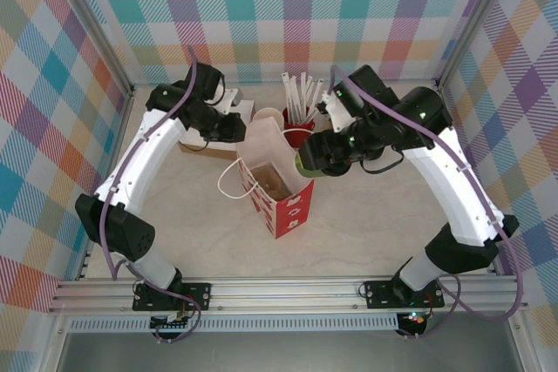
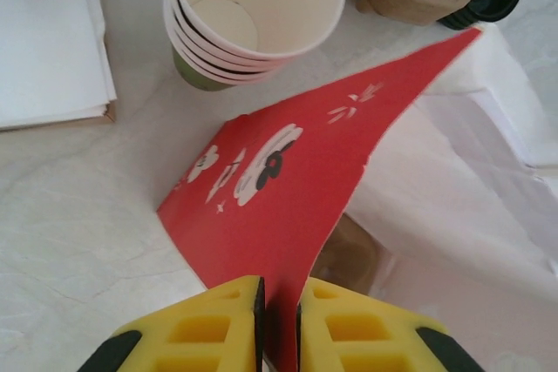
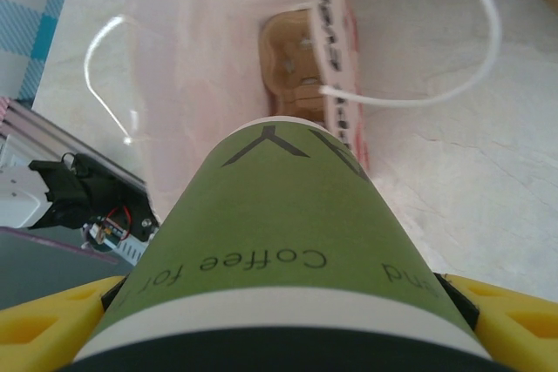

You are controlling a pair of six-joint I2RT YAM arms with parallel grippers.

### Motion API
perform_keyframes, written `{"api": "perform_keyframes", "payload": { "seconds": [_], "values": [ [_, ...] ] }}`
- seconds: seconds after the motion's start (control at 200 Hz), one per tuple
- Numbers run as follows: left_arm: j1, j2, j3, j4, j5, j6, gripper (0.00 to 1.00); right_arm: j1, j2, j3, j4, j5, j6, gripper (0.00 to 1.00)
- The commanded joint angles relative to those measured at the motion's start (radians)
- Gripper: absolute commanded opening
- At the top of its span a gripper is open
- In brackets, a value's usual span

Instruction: Pack the takeout coffee

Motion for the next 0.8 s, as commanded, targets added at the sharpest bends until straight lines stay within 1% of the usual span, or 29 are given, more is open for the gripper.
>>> {"api": "perform_keyframes", "payload": {
  "seconds": [0.0,0.195,0.315,0.8],
  "values": [
    [-0.031,-0.063,-0.033,0.05,0.015,-0.09,0.16,0.045,0.027,0.046,-0.025,0.016,0.052,0.8],
    [-0.05,-0.108,-0.083,0.091,0.007,-0.173,0.16,0.107,0.08,0.051,-0.013,0.047,0.08,0.79],
    [-0.057,-0.134,-0.118,0.118,0.026,-0.196,0.16,0.139,0.117,0.053,-0.008,0.056,0.086,0.8],
    [-0.069,-0.191,-0.163,0.114,0.015,-0.213,0.16,0.2,0.252,0.057,-0.024,0.083,0.102,0.8]
  ]
}}
